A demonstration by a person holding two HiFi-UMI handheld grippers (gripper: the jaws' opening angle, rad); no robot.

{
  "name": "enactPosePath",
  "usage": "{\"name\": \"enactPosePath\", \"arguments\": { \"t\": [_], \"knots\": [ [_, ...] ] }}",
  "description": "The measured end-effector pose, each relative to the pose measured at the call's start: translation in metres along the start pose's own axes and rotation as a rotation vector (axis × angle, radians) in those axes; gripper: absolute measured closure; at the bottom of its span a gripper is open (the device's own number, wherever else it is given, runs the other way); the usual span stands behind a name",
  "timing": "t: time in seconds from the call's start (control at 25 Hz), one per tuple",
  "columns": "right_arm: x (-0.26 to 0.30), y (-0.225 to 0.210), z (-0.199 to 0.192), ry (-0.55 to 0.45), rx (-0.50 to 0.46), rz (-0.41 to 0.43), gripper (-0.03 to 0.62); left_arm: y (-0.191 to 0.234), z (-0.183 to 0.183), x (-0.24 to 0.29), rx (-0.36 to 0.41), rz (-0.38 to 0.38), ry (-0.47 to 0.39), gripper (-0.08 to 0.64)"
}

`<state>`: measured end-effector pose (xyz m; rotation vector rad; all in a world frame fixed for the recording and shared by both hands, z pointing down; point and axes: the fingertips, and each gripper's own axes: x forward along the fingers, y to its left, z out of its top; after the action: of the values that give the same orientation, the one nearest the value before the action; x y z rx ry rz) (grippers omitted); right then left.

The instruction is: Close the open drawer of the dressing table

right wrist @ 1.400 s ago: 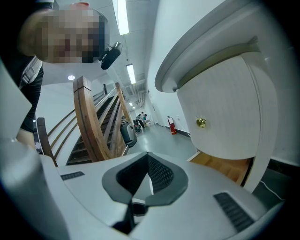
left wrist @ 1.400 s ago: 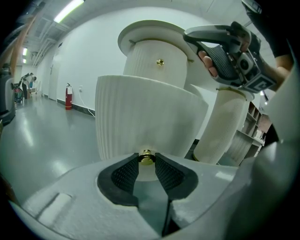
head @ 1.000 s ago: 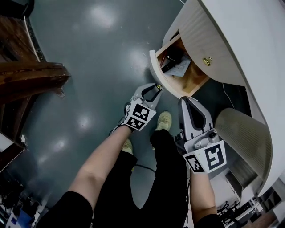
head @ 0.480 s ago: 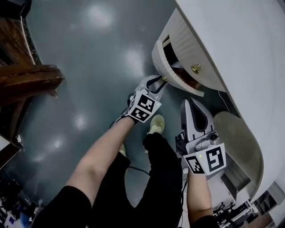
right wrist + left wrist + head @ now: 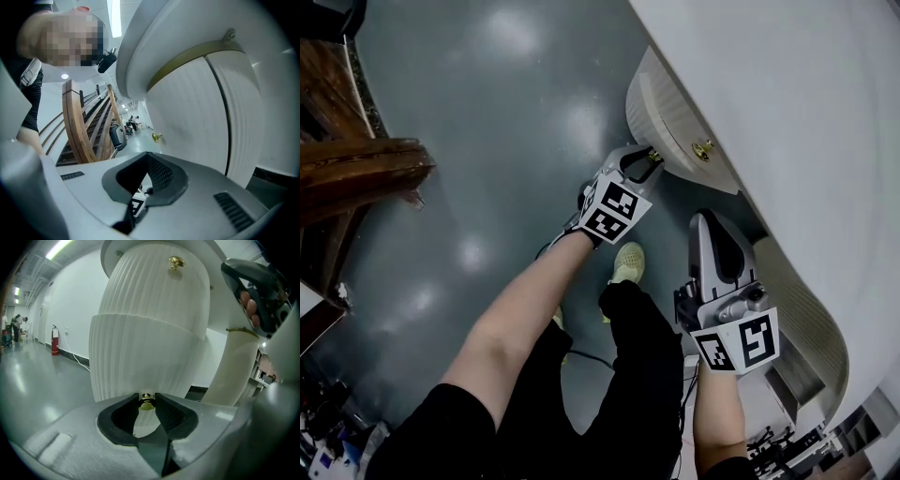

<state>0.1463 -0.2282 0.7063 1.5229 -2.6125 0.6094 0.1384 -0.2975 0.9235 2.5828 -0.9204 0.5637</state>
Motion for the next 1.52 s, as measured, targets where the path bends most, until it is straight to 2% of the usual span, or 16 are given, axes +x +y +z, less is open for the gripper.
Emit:
{"name": "enactPosePath", "arguments": {
  "t": [0.6, 1.04, 1.28, 1.52],
  "knots": [
    [-0.004, -0.007, -0.005, 0.002, 0.016, -0.013, 0.577, 0.005, 0.011, 0.021, 0.020, -0.029, -0.006, 0.451],
    [-0.014, 0.023, 0.012, 0.024, 0.051, -0.001, 0.577, -0.009, 0.014, -0.032, -0.027, -0.012, 0.025, 0.442],
    [-0.035, 0.058, 0.046, 0.022, 0.067, -0.010, 0.577, -0.047, 0.054, -0.100, -0.066, -0.044, 0.005, 0.457],
    [-0.065, 0.091, 0.097, 0.018, 0.069, -0.037, 0.577, -0.080, 0.131, -0.184, -0.077, -0.049, -0.053, 0.518]
  ]
}}
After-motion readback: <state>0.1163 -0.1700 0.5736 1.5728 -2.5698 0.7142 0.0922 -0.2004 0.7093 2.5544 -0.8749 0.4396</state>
